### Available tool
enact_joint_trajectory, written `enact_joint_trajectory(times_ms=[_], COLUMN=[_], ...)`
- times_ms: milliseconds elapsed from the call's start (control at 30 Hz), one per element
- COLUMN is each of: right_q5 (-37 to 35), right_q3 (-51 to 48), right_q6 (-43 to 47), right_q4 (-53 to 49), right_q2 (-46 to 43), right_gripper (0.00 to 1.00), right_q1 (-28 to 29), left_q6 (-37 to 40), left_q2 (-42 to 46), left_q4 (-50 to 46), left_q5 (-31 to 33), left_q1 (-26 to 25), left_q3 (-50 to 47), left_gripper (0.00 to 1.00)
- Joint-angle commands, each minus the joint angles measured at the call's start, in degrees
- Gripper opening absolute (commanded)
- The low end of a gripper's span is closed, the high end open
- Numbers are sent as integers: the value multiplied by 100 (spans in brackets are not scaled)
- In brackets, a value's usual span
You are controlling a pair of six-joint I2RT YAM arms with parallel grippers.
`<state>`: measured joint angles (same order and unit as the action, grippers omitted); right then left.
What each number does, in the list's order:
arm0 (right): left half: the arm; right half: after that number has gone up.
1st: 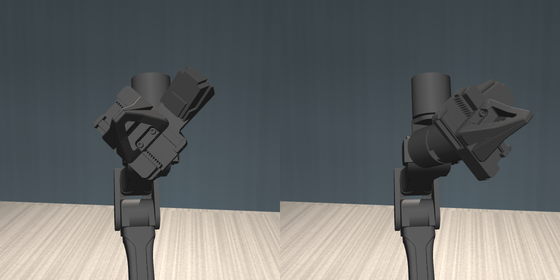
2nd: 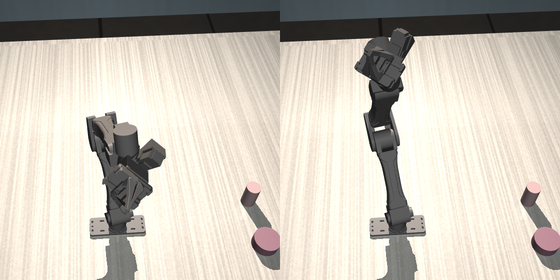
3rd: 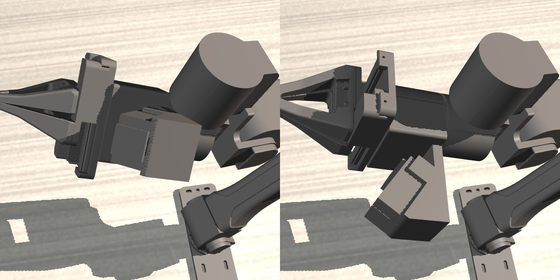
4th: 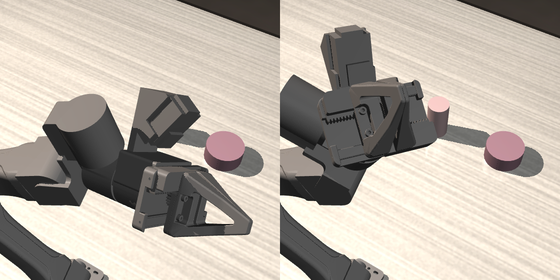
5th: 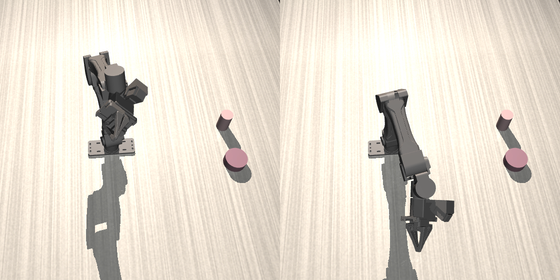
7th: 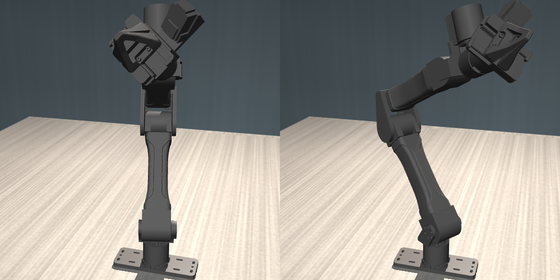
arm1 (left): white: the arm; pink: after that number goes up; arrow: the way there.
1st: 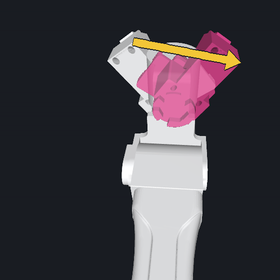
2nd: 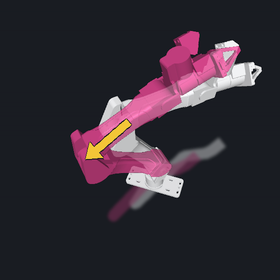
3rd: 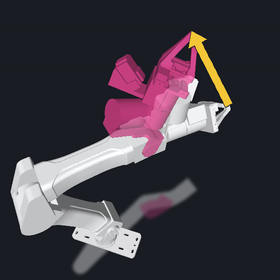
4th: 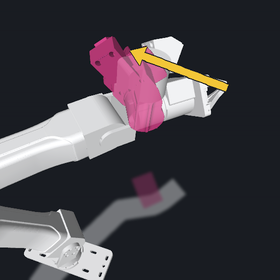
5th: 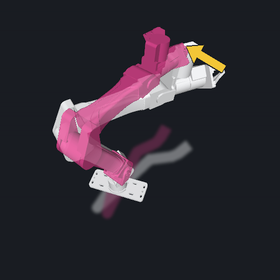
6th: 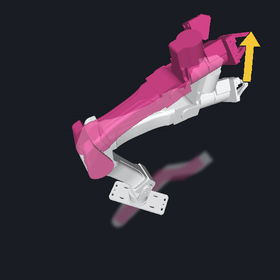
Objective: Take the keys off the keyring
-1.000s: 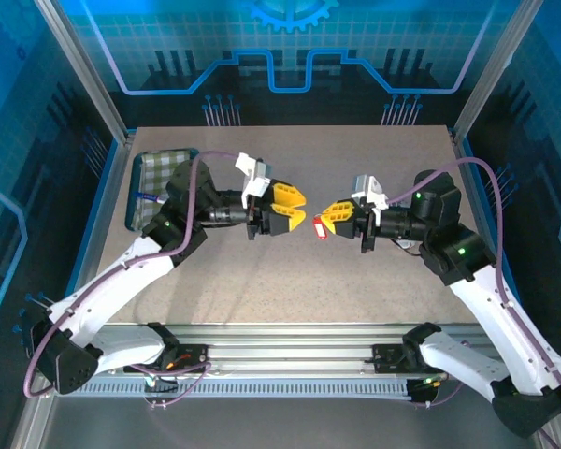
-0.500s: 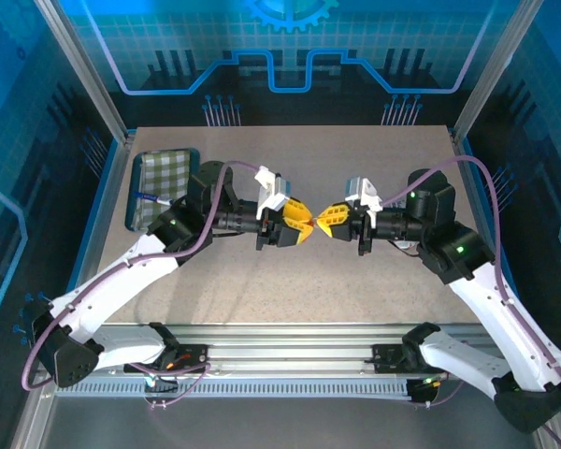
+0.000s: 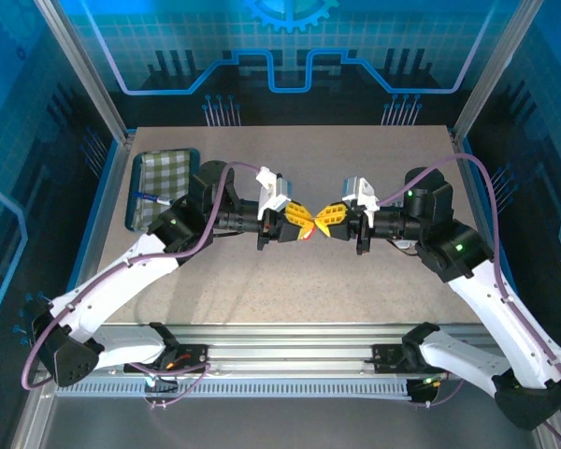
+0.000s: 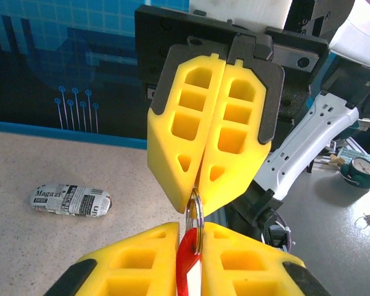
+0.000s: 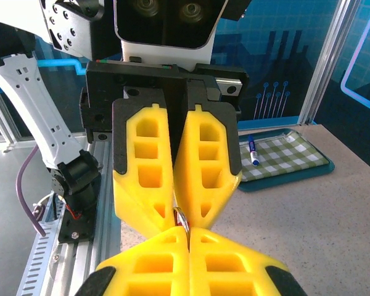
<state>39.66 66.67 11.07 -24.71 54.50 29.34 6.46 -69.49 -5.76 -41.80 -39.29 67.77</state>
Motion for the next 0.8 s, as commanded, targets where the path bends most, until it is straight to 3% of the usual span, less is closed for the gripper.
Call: enact_joint_trajectory(times_ms=[0, 200, 500, 767], right_q5=[24, 41, -15, -370], right_q3=[195, 232, 293, 575], right_q6=[157, 202, 349, 836], right_q4=[-133, -205, -424, -1177], right_q2=[8, 43, 74, 222], right_gripper=[0, 0, 0, 0], right_q1=[93, 105, 128, 316], left_q6=[90, 110, 161, 426], left_q2=[5, 85, 173, 123], left_q4=[-77, -94, -182, -836], left_q5=[83, 102, 128, 147], left_q1=[-36, -38, -31, -26], left_q3=[141, 103, 108, 320], left_gripper=[17, 19, 34, 35])
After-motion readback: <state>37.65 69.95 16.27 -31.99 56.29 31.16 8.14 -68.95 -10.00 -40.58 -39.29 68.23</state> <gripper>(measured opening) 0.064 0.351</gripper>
